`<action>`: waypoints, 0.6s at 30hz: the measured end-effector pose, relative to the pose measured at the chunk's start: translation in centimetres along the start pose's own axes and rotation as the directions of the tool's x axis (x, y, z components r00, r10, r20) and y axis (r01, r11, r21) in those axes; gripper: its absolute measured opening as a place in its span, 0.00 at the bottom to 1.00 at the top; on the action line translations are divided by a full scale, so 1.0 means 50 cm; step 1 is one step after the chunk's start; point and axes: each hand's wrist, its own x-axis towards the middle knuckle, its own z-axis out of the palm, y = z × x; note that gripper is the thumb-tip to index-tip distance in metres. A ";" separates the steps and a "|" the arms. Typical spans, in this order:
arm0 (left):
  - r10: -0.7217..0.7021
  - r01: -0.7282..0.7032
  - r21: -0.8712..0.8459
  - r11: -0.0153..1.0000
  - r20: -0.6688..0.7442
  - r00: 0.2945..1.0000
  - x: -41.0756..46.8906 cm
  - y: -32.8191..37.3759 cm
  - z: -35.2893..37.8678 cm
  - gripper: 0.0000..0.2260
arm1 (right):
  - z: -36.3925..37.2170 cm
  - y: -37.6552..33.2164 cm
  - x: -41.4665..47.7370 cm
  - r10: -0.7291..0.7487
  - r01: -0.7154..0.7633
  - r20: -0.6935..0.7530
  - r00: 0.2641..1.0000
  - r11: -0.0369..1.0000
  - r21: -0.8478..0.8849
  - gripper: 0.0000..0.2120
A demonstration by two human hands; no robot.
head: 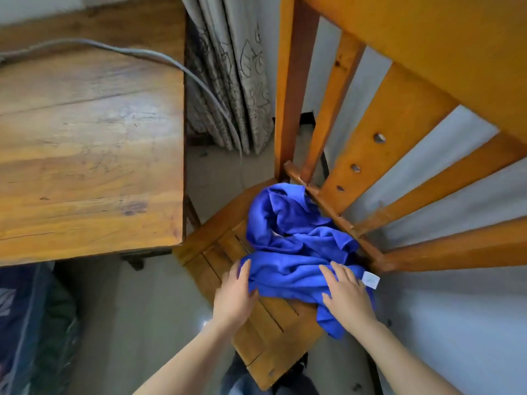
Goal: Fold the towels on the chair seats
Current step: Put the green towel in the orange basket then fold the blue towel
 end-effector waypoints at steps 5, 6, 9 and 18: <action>0.095 -0.098 0.020 0.995 0.102 0.990 0.092 -0.028 0.077 0.29 | 0.116 0.011 0.052 -0.098 0.089 -0.052 0.994 0.985 -0.146 0.39; 0.091 -0.095 0.021 0.995 0.166 0.982 0.090 -0.031 0.088 0.30 | 0.128 0.010 0.044 -0.108 0.099 -0.055 0.993 0.984 -0.147 0.39; 0.048 -0.063 0.052 0.997 0.261 0.964 0.068 -0.040 0.117 0.32 | 0.139 -0.001 0.023 -0.124 0.113 -0.076 0.989 0.984 -0.138 0.37; 0.018 -0.036 0.205 0.978 0.092 0.996 0.041 -0.055 0.148 0.10 | 0.114 -0.017 -0.020 -0.099 0.091 -0.058 0.993 0.987 -0.134 0.22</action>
